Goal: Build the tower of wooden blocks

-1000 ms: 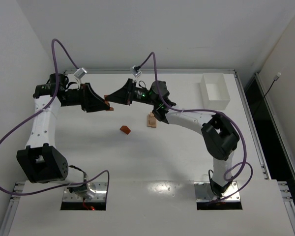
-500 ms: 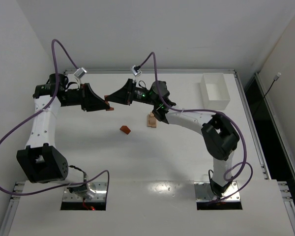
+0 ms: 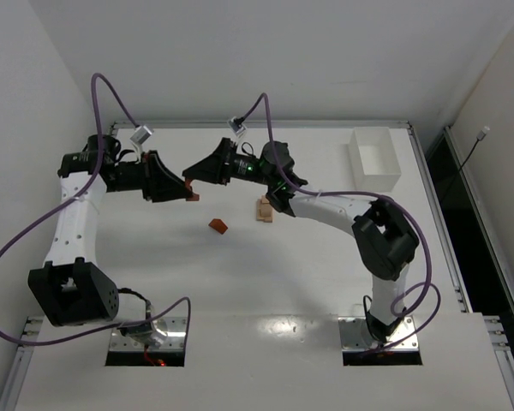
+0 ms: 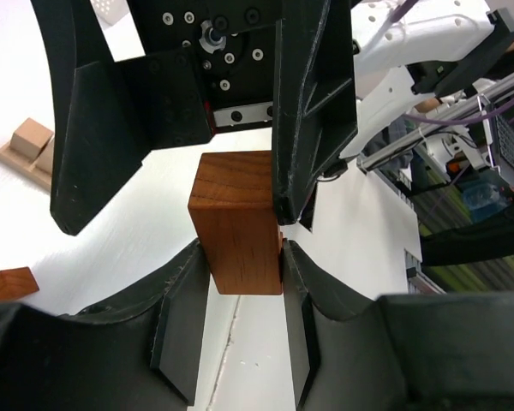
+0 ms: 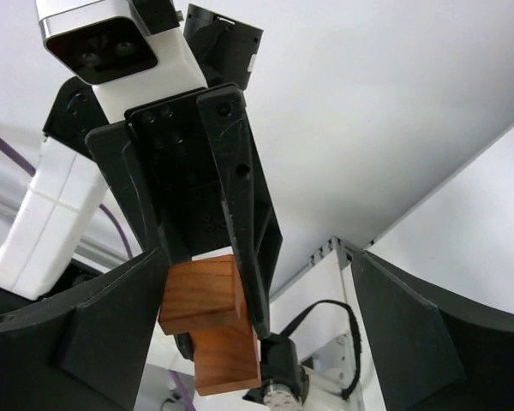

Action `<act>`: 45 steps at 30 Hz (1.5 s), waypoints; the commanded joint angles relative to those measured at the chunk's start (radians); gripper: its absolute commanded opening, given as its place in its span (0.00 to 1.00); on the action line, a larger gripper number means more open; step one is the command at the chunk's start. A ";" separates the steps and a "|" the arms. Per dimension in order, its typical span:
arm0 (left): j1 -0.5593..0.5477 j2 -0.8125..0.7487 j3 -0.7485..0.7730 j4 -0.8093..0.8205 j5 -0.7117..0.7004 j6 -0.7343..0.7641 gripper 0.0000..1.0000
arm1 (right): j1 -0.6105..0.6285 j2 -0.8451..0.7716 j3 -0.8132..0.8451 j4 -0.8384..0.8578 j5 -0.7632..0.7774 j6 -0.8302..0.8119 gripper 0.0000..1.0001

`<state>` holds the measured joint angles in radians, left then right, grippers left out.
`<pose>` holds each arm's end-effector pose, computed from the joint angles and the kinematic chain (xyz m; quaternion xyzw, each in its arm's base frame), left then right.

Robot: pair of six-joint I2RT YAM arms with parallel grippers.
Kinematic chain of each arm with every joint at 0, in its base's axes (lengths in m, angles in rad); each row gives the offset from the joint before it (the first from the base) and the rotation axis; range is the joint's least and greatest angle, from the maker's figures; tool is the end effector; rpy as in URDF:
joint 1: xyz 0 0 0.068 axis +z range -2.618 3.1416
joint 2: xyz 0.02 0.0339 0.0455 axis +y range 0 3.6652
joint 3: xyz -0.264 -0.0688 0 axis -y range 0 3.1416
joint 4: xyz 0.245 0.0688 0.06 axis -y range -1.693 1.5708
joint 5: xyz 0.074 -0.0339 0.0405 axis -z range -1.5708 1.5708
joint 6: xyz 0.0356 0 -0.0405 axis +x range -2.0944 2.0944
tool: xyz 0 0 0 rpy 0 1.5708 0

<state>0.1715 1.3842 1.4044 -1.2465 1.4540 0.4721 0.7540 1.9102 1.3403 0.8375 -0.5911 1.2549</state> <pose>0.2437 0.0063 0.3643 0.2229 0.7108 -0.5807 0.3286 0.3118 0.3201 0.3082 -0.0806 0.6195 0.7367 0.2591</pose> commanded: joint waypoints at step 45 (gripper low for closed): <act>-0.624 0.252 0.186 0.539 -1.424 -1.081 0.00 | -0.202 -0.695 -0.049 -1.502 0.630 -1.197 0.53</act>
<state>-0.4324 1.6127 1.5387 -0.6739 0.0181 -0.5575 0.5568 1.2217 1.2312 -0.6079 0.0704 0.0345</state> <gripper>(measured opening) 0.314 0.537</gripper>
